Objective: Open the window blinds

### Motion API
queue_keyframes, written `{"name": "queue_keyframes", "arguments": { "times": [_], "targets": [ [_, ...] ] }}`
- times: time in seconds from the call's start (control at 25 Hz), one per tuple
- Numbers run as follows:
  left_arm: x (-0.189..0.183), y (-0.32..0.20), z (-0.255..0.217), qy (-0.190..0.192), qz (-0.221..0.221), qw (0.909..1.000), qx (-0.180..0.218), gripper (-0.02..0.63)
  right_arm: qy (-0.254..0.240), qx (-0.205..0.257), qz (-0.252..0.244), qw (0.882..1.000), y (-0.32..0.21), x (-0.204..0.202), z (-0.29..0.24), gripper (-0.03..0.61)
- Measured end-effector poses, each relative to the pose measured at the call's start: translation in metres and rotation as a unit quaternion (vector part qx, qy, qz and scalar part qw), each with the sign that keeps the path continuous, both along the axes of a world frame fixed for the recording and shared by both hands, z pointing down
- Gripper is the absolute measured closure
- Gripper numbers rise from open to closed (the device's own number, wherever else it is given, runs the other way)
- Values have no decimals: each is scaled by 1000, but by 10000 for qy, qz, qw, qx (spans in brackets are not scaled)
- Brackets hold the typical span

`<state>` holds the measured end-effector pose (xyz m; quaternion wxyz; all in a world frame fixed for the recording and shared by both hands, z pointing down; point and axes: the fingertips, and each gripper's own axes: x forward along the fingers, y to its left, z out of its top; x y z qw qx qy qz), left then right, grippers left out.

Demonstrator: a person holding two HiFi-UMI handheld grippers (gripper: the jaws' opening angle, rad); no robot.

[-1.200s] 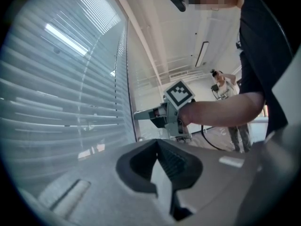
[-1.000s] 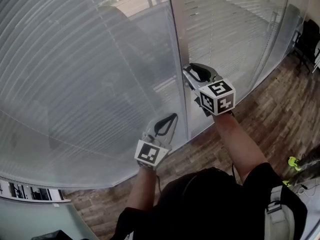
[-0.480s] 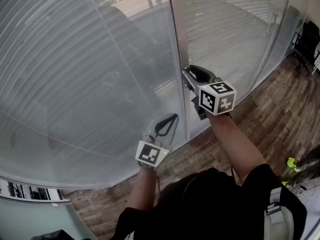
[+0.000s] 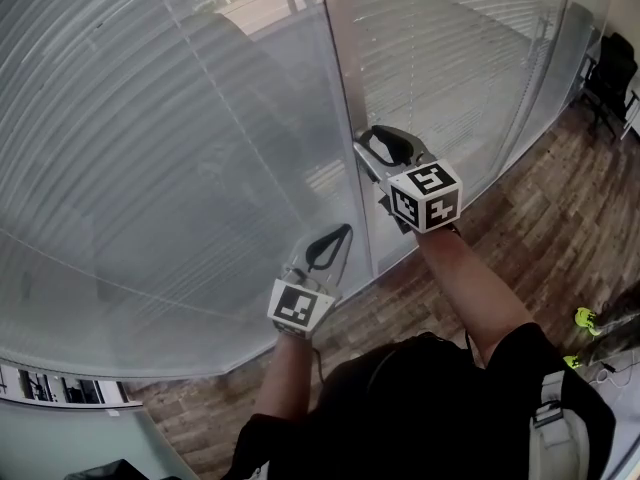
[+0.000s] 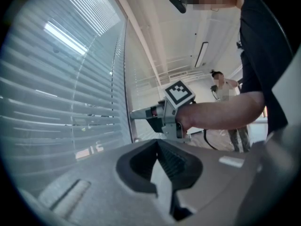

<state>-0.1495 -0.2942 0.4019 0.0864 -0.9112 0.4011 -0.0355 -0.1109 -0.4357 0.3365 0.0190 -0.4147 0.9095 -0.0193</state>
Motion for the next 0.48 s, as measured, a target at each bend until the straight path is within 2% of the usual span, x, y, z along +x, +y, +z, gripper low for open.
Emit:
{"name": "queue_keyframes", "arguments": {
  "times": [0.04,0.12,0.16,0.2,0.28,0.36,0.4,0.44,0.48],
  "targets": [
    [0,1,0,-14,11,10000,-16,609,268,191,13,9995,3,2,3,376],
    [-1,3,4,-37,6,10000,-74,611,1002,632,40,9929,10,3,9,363],
    [-2,4,6,-24,-13,9999,-98,611,1475,900,53,9849,13,2,10,360],
    [-3,4,8,6,-33,9999,-101,609,2008,1207,77,9721,16,0,9,360],
    [-5,3,7,85,-60,9999,-58,611,3109,1884,142,9315,20,-2,4,353],
    [-5,2,4,131,-84,9999,-50,610,4028,2484,126,8809,21,-5,2,351],
    [-6,1,5,134,-99,9999,-21,610,4361,2709,112,8581,20,-6,1,351],
    [-7,0,7,128,-108,9999,7,609,4599,2875,106,8401,19,-7,0,351],
    [-7,-1,8,117,-115,9999,14,611,4762,2986,97,8270,18,-9,-1,351]
  ]
}}
